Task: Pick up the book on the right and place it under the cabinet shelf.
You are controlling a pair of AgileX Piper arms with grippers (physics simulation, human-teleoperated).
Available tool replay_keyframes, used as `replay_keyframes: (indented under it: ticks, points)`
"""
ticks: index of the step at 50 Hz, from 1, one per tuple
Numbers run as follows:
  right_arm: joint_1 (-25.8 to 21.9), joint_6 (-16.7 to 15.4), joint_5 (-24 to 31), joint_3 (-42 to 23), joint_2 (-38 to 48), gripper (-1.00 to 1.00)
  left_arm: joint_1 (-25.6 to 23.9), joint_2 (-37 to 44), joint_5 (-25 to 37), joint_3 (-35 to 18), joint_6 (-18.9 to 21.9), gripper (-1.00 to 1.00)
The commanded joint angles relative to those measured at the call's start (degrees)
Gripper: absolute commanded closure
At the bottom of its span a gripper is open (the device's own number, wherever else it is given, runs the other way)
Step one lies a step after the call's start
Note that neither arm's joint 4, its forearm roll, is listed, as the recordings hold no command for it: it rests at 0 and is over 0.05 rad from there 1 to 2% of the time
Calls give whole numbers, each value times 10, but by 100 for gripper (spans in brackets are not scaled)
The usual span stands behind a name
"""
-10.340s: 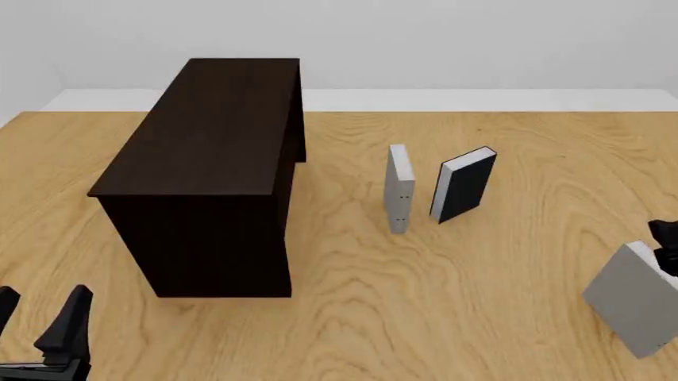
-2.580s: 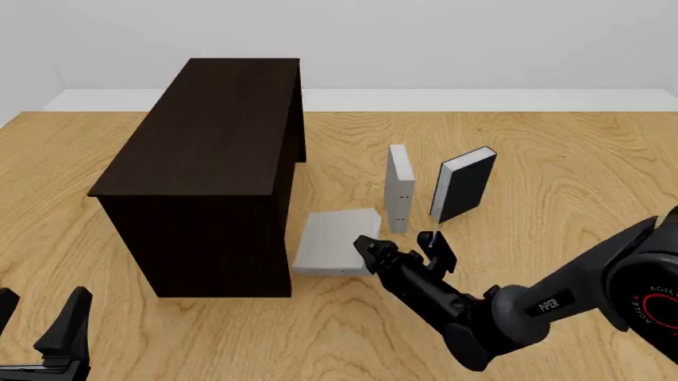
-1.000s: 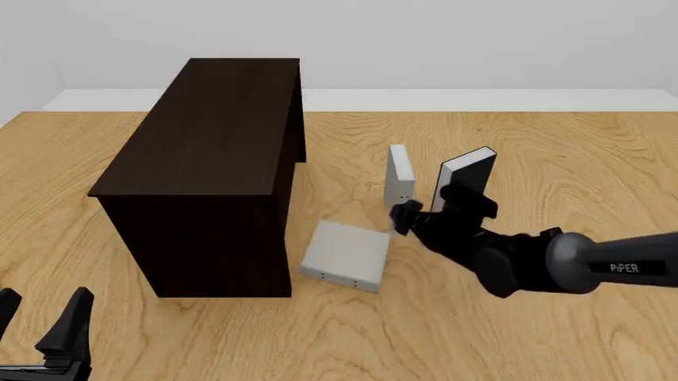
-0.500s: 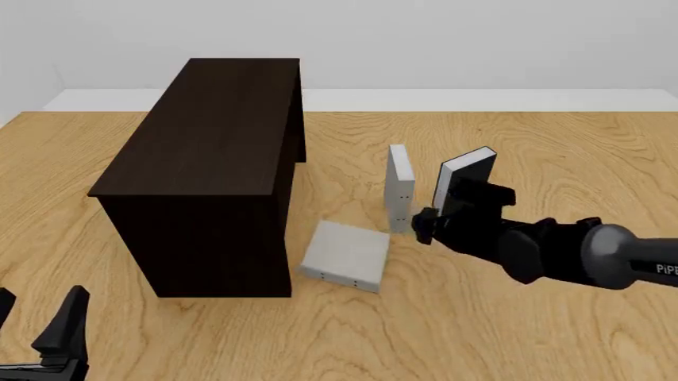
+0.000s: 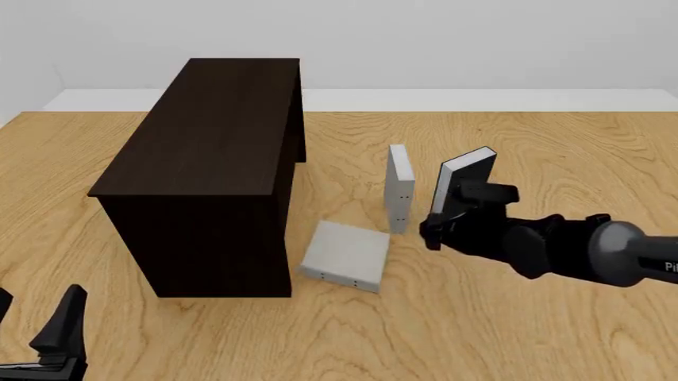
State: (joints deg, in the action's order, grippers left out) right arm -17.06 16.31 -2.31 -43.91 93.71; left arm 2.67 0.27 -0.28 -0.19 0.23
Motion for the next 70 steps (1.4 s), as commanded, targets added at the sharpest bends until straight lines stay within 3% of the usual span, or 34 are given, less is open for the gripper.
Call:
replay_keyframes:
  ticks: [1,70]
  points:
    - [-16,22,-24,-1,16,-100,-10,1,1,1,-1,-100]
    - [-73,27,-48,-54,155,-100,-10,0,3,-1,0,-100]
